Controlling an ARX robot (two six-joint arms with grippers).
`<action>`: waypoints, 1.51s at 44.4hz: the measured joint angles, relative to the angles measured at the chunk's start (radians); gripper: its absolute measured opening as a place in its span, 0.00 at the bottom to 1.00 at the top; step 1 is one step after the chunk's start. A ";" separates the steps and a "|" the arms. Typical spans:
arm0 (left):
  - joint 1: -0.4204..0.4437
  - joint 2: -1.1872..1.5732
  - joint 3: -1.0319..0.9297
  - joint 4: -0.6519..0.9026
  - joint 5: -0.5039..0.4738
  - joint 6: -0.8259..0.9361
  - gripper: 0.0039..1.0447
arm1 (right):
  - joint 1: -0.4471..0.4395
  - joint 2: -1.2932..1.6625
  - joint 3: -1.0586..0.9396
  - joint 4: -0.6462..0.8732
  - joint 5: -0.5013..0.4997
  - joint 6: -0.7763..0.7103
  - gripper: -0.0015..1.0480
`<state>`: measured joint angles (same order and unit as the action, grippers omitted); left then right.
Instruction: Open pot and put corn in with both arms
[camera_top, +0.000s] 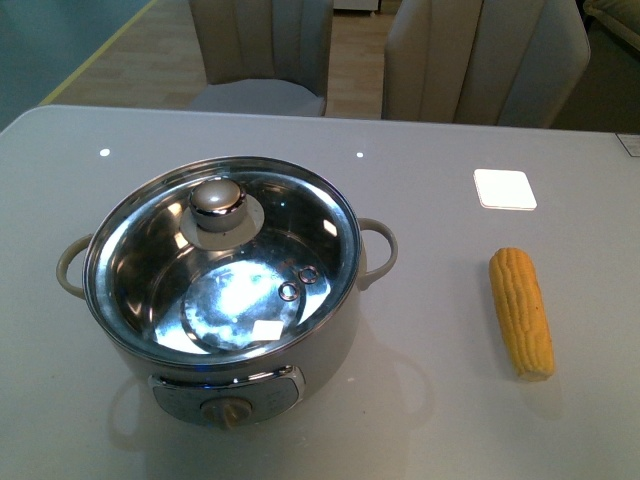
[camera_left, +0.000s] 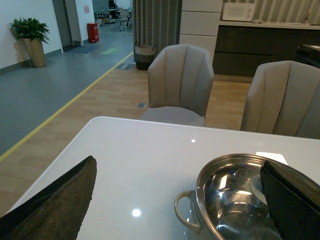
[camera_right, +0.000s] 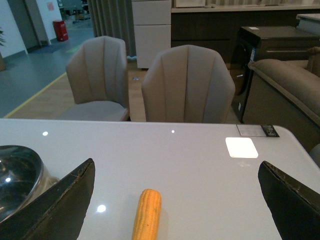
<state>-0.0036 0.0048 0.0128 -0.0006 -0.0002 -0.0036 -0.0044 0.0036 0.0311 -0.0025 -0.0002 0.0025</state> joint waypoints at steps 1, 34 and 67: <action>0.000 0.000 0.000 0.000 0.000 0.000 0.94 | 0.000 0.000 0.000 0.000 0.000 0.000 0.92; 0.000 0.000 0.000 0.000 0.000 0.000 0.94 | 0.000 0.000 0.000 0.000 0.000 0.000 0.92; -0.227 0.979 0.300 0.417 -0.137 -0.132 0.94 | 0.000 0.000 0.000 0.000 0.000 0.000 0.92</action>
<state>-0.2310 0.9836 0.3126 0.4164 -0.1375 -0.1352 -0.0044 0.0036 0.0311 -0.0025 -0.0002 0.0025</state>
